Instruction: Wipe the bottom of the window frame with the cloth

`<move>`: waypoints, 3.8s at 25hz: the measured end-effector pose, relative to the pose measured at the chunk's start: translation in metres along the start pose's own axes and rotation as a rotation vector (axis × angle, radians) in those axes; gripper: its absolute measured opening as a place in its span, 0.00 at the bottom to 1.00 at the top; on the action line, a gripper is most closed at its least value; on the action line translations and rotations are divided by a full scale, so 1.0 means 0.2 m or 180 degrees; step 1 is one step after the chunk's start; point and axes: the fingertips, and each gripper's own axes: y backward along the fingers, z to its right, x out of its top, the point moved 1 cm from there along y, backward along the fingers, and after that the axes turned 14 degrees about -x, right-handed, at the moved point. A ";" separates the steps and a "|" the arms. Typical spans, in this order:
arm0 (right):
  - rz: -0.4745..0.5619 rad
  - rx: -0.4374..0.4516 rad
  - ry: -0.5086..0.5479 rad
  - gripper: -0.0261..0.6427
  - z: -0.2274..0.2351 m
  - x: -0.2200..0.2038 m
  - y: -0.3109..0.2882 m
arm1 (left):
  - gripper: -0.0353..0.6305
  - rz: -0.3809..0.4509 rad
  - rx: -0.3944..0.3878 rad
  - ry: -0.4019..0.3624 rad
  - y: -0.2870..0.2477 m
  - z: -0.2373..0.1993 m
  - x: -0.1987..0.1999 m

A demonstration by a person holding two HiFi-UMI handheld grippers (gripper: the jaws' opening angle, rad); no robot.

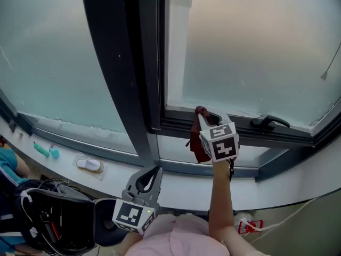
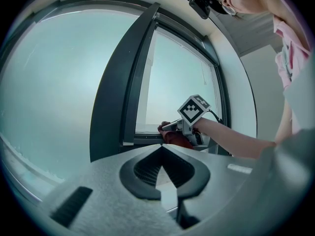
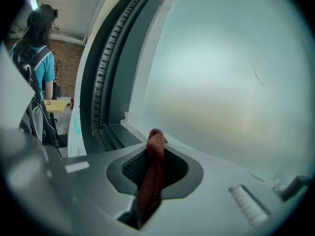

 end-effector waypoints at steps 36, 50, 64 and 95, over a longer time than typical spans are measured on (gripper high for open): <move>-0.0295 -0.0249 -0.0244 0.12 0.21 -0.09 0.05 | 0.05 0.0056 -0.0059 0.0041 0.06 -0.11 0.09; -0.0363 -0.0611 -0.0412 0.12 0.48 -0.22 0.15 | 0.05 0.0035 -0.0180 0.0083 0.05 -0.06 0.08; -0.0418 -0.0825 -0.0524 0.12 0.70 -0.34 0.21 | 0.05 0.0047 -0.0200 0.0078 -0.01 0.01 0.07; 0.0804 0.0479 -0.0487 0.12 -0.32 0.19 0.32 | 0.05 0.0051 0.0068 0.0021 0.17 0.00 0.07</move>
